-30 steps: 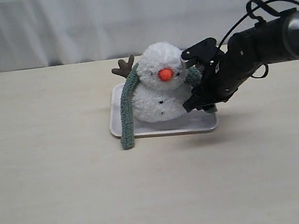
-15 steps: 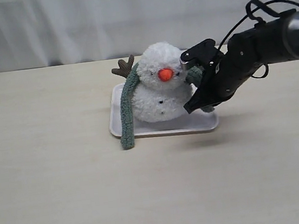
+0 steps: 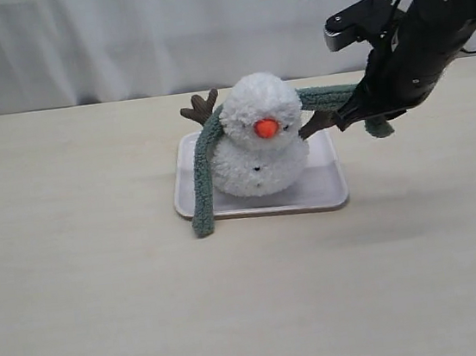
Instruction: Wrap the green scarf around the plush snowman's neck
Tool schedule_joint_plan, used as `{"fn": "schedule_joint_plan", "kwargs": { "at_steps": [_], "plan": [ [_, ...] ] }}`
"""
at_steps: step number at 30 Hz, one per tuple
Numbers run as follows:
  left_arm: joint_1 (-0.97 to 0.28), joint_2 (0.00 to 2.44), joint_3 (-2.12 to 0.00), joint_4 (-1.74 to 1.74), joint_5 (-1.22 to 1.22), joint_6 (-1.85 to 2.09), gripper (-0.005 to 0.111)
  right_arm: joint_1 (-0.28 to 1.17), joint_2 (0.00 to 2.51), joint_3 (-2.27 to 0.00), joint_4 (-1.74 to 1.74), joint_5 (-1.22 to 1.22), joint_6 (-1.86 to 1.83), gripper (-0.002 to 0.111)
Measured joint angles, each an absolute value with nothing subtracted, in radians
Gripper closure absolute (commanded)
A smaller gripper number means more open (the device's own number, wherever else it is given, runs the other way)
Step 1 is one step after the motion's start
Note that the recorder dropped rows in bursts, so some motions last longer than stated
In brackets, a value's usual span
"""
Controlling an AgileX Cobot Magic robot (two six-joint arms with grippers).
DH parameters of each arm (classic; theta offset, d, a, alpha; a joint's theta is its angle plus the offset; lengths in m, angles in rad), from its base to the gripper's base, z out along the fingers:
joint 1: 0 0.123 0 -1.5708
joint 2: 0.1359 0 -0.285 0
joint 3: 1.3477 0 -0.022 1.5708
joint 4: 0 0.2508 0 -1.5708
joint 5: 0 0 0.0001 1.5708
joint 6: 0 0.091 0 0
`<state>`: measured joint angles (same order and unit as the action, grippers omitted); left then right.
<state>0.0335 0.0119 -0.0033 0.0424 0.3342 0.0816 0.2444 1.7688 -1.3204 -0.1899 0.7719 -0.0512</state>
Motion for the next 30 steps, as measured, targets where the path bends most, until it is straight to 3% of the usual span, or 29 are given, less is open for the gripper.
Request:
{"fn": "schedule_joint_plan", "kwargs": {
  "at_steps": [10,22,30],
  "plan": [
    [0.034,0.012,-0.003,0.042,0.334,0.082,0.107,0.153,1.769,-1.320,-0.167,0.778,-0.018,0.104],
    [0.034,0.012,-0.003,0.042,0.334,0.082,0.107,0.153,1.769,-1.308,0.294,0.857,-0.346,0.104],
    [0.034,0.012,-0.003,0.042,0.334,0.082,0.107,0.153,1.819,-1.217,0.385,0.835,-0.412,0.104]
  ]
}}
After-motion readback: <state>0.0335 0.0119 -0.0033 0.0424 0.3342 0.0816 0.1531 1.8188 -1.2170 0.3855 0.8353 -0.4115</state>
